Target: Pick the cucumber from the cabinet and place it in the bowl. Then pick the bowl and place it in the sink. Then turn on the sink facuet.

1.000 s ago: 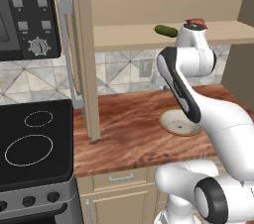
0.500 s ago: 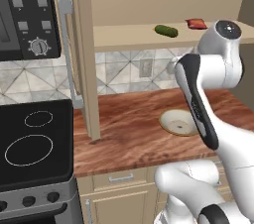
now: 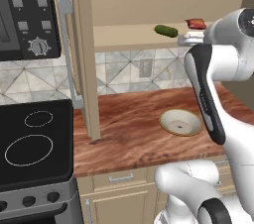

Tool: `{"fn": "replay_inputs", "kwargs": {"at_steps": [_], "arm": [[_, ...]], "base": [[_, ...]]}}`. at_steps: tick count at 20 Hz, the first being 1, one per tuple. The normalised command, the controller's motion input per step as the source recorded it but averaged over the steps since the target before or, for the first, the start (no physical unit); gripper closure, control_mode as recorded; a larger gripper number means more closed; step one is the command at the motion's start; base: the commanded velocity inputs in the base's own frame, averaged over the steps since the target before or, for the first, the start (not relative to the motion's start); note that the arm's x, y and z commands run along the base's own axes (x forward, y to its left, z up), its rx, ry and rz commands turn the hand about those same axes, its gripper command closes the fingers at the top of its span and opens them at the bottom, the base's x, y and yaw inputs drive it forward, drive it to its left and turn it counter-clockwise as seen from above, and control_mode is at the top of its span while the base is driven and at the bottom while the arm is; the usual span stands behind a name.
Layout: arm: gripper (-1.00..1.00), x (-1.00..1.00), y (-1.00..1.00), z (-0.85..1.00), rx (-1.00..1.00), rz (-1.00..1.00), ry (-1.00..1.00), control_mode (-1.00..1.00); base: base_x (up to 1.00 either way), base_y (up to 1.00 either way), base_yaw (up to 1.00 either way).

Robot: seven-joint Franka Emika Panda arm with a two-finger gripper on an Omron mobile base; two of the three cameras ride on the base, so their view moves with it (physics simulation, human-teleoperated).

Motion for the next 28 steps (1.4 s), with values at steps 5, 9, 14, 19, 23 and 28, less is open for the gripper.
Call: {"fn": "replay_inputs", "kwargs": {"at_steps": [5,9,14,19,23,28], "arm": [[-1.00,0.55,-0.02,0.38,-0.01,-0.01,-0.13,-1.00],[-1.00,0.70,-0.01,0.00,0.00,0.00,0.00,-1.00],[-1.00,0.63,-0.03,-0.02,0.00,0.00,0.02,-1.00],[-1.00,0.45,-0.05,-0.10,0.00,0.00,0.08,-1.00],[-1.00,0.46,-0.11,-0.14,0.00,0.00,0.09,-1.00],[-1.00,0.46,-0.16,-0.11,0.00,0.00,0.06,-1.00]], "base": [[0.00,0.00,0.00],[0.00,0.00,0.00],[0.00,0.00,0.00],[0.00,0.00,0.00],[0.00,0.00,0.00],[0.00,0.00,0.00]]}}
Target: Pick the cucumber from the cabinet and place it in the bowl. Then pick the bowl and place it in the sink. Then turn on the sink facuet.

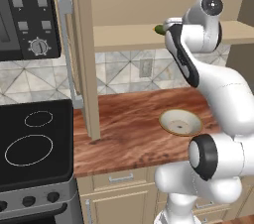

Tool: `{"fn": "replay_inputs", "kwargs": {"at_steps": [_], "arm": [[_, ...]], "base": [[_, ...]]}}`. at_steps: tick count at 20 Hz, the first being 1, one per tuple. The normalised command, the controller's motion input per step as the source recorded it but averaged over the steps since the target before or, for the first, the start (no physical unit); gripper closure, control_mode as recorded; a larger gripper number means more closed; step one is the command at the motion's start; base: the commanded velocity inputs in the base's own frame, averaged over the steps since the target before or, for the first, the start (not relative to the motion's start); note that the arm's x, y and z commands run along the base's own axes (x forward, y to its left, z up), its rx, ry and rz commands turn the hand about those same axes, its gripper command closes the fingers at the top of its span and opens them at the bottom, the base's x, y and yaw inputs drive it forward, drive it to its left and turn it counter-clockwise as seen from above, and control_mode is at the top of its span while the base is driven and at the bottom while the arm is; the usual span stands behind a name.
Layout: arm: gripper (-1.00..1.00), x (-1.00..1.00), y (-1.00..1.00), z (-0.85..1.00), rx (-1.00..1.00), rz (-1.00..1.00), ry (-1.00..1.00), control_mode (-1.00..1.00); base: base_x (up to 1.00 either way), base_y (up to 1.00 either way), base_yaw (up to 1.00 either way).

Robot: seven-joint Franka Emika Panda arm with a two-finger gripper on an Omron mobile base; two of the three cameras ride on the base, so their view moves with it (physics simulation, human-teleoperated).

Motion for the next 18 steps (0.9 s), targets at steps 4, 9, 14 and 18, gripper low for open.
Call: {"fn": "replay_inputs", "kwargs": {"at_steps": [4,9,14,18], "arm": [[-1.00,0.49,-0.07,-0.15,0.00,0.00,0.04,-1.00],[-1.00,0.49,-0.02,-0.18,0.00,0.02,0.01,-1.00],[-1.00,0.44,-0.02,-0.18,0.00,0.03,0.00,-1.00],[-1.00,0.34,-0.10,-0.10,0.00,0.05,0.00,-1.00]], "base": [[0.00,0.00,0.00],[0.00,0.00,0.00],[0.00,0.00,0.00],[0.00,0.00,0.00]]}}
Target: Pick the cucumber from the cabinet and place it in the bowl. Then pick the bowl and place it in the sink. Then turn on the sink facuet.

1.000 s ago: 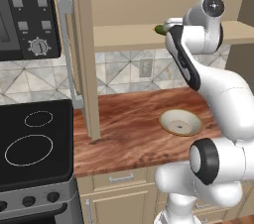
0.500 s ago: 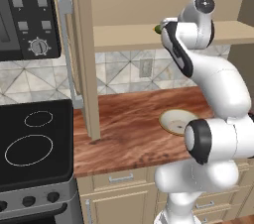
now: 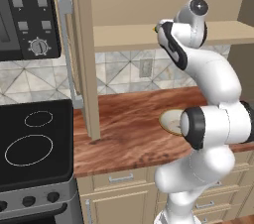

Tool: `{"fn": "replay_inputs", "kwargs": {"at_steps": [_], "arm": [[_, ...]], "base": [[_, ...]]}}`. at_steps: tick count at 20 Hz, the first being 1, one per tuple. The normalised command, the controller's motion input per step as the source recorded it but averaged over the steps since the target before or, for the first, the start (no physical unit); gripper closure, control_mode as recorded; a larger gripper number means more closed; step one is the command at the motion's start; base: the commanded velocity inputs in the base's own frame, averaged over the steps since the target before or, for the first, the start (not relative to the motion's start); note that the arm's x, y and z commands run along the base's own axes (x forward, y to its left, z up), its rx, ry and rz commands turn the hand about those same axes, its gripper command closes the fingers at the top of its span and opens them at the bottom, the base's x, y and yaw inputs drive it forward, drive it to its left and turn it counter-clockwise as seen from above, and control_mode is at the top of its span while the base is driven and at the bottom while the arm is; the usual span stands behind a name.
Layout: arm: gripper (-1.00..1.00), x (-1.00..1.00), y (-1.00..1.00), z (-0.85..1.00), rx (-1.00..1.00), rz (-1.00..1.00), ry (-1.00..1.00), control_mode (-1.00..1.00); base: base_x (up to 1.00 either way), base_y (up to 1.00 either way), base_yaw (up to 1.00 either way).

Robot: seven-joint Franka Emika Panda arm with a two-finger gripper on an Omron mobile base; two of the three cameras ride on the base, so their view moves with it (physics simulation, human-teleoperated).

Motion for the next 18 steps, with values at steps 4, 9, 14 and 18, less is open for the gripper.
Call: {"fn": "replay_inputs", "kwargs": {"at_steps": [4,9,14,18], "arm": [[-1.00,0.14,-0.14,-0.07,0.00,0.05,0.00,-1.00],[-1.00,0.17,-0.02,-0.14,0.00,0.04,0.00,-1.00],[-1.00,0.28,0.00,-0.23,0.00,0.04,0.00,-1.00],[1.00,0.17,0.00,-0.14,0.00,0.04,0.00,-1.00]], "base": [[0.00,0.00,0.00],[0.00,0.00,0.00],[0.00,0.00,0.00],[0.00,0.00,0.00]]}}
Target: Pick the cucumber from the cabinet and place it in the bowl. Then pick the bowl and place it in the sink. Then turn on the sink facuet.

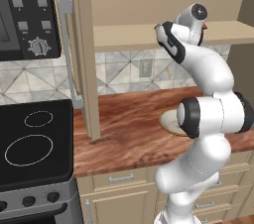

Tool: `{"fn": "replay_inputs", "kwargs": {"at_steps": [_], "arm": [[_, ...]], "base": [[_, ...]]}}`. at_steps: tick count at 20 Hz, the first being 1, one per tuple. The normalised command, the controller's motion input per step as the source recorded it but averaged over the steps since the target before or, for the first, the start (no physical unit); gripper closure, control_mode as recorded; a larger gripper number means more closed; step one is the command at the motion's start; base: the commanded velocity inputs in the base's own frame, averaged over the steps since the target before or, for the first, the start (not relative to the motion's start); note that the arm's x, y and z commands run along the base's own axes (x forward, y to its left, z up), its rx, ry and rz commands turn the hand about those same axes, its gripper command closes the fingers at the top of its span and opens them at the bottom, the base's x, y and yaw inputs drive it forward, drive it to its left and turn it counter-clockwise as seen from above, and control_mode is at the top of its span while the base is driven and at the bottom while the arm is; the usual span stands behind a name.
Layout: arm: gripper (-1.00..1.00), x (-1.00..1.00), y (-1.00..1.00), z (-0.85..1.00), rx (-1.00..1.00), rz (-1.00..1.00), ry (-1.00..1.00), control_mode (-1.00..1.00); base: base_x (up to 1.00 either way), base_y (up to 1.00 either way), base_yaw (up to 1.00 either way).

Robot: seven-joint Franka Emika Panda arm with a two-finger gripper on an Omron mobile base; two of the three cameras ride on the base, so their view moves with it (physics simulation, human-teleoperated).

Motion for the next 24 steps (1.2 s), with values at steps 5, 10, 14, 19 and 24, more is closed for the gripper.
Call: {"fn": "replay_inputs", "kwargs": {"at_steps": [5,10,14,19,24], "arm": [[1.00,-0.09,0.00,0.00,-0.01,0.01,0.00,-1.00],[1.00,-0.90,0.03,-0.19,-0.11,0.00,-0.11,-1.00],[1.00,-1.00,0.00,-0.12,-0.06,0.00,-0.21,-1.00],[1.00,-1.00,-0.04,-0.07,-0.02,0.00,-0.16,-1.00],[1.00,-1.00,-0.27,-0.18,0.00,0.01,0.04,-1.00]], "base": [[0.00,0.00,0.00],[0.00,0.00,0.00],[0.00,0.00,0.00],[0.00,0.00,0.00],[0.00,0.00,0.00]]}}
